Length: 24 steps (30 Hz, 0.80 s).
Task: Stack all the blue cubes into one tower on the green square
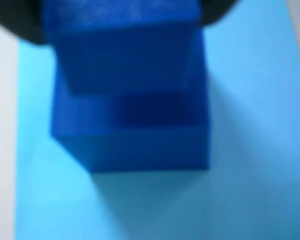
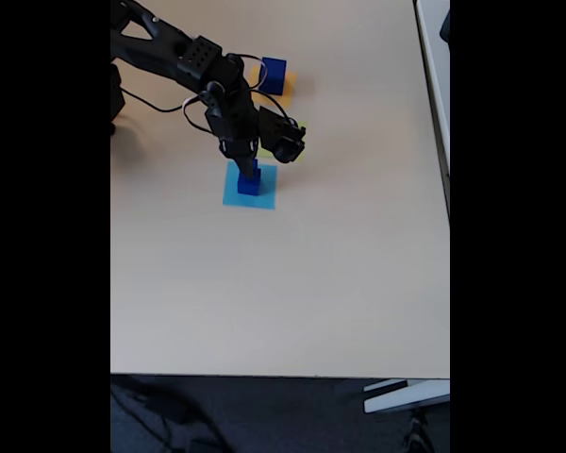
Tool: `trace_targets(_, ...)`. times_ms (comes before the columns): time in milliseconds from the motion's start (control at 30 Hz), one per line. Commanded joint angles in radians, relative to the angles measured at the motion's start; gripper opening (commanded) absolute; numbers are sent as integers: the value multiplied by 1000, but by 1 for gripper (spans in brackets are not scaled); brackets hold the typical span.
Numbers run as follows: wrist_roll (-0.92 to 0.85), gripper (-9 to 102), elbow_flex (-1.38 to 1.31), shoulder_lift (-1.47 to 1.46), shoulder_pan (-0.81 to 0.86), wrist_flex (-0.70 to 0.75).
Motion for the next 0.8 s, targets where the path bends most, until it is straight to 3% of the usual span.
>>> trace_targets(0, -3, 1, -5, 18, 11, -18)
trace_targets(767, 18, 3, 17, 9, 8, -25)
